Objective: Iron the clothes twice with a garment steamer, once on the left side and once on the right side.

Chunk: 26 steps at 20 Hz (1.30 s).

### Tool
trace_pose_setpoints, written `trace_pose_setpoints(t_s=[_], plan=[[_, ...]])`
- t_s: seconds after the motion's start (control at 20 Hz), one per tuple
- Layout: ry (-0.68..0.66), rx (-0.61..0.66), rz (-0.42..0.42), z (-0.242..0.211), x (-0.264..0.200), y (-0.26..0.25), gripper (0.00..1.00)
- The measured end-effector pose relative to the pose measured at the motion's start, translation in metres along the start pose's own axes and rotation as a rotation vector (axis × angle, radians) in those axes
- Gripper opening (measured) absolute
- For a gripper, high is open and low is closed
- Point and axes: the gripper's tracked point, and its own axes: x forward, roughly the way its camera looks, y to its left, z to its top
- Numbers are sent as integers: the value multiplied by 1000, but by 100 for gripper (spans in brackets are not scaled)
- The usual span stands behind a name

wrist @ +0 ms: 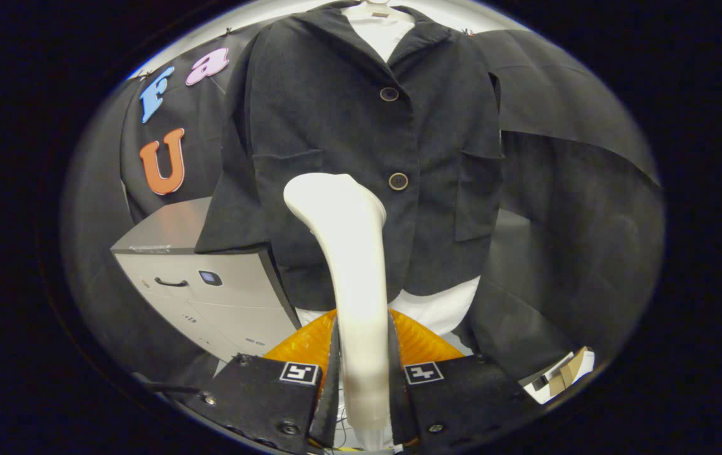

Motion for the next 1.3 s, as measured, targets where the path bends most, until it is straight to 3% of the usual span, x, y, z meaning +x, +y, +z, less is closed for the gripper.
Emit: trace_pose_setpoints(t_s=[0.3,0.6,1.05,1.3], plan=[[-44,53,1,8,-44,-22,36],[-108,116,-41,24,-98,-85,36],[-265,184,-101,118,-134,-162,36],[-330,183,-84,190,-130,-174,36]])
